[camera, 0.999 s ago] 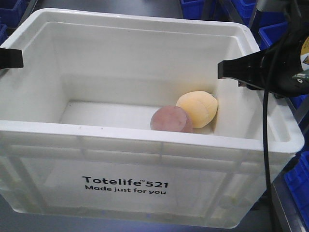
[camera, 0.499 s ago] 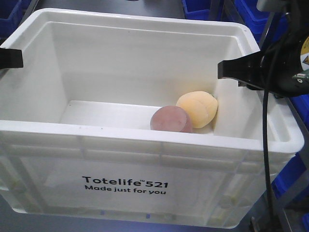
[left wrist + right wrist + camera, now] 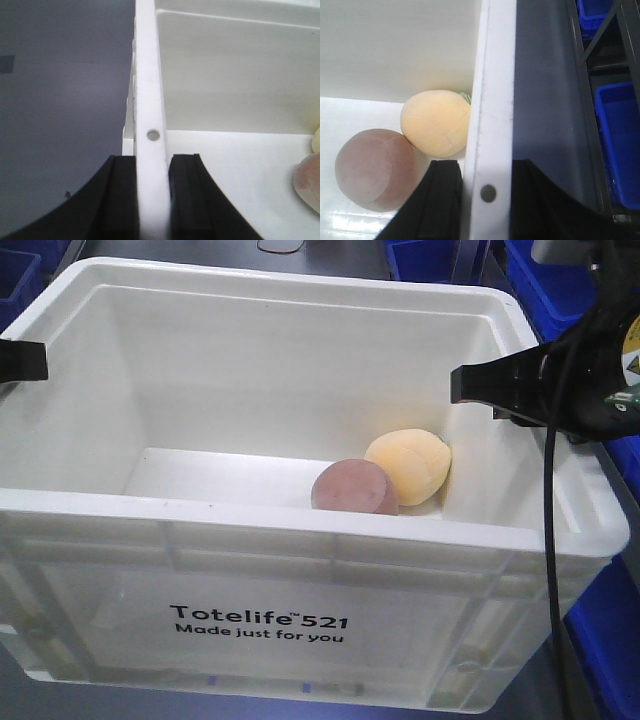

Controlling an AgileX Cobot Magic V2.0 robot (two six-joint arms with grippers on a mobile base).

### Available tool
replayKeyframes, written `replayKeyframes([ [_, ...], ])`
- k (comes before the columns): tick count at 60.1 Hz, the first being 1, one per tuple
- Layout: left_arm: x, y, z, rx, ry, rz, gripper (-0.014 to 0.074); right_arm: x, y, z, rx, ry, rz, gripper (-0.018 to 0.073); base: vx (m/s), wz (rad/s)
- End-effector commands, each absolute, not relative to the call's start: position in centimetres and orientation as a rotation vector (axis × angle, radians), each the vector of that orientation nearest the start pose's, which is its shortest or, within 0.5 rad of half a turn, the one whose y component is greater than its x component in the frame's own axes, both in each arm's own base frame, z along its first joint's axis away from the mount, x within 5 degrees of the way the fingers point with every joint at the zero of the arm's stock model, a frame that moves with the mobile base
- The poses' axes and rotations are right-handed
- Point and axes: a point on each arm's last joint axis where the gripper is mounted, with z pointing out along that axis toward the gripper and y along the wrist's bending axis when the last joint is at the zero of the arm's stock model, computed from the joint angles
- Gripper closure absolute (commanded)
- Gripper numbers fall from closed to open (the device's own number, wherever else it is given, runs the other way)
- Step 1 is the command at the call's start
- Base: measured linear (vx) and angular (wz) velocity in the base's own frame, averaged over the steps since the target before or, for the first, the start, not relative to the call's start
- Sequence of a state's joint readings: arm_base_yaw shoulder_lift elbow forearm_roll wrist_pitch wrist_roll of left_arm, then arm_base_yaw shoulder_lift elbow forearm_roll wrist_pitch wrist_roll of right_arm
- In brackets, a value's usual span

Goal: Place moving items into box and shelve
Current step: 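Carry the tote with both grippers along the aisle of blue bins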

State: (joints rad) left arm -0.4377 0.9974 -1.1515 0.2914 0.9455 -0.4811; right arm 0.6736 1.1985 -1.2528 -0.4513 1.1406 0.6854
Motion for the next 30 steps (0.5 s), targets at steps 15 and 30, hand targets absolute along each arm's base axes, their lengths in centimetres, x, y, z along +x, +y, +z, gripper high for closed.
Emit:
replayKeyframes([
  [15, 17.48, -5.55, 43.51, 0.052, 2.034, -0.147, 0.061, 20.06, 10.21, 41.3, -0.085, 2.256, -0.047, 0.0571, 0.31, 0.02],
  [30, 17.48, -5.55, 43.51, 0.052, 2.034, -0.147, 0.061, 20.06, 10.21, 41.3, -0.085, 2.256, -0.047, 0.0571, 0.31, 0.0],
])
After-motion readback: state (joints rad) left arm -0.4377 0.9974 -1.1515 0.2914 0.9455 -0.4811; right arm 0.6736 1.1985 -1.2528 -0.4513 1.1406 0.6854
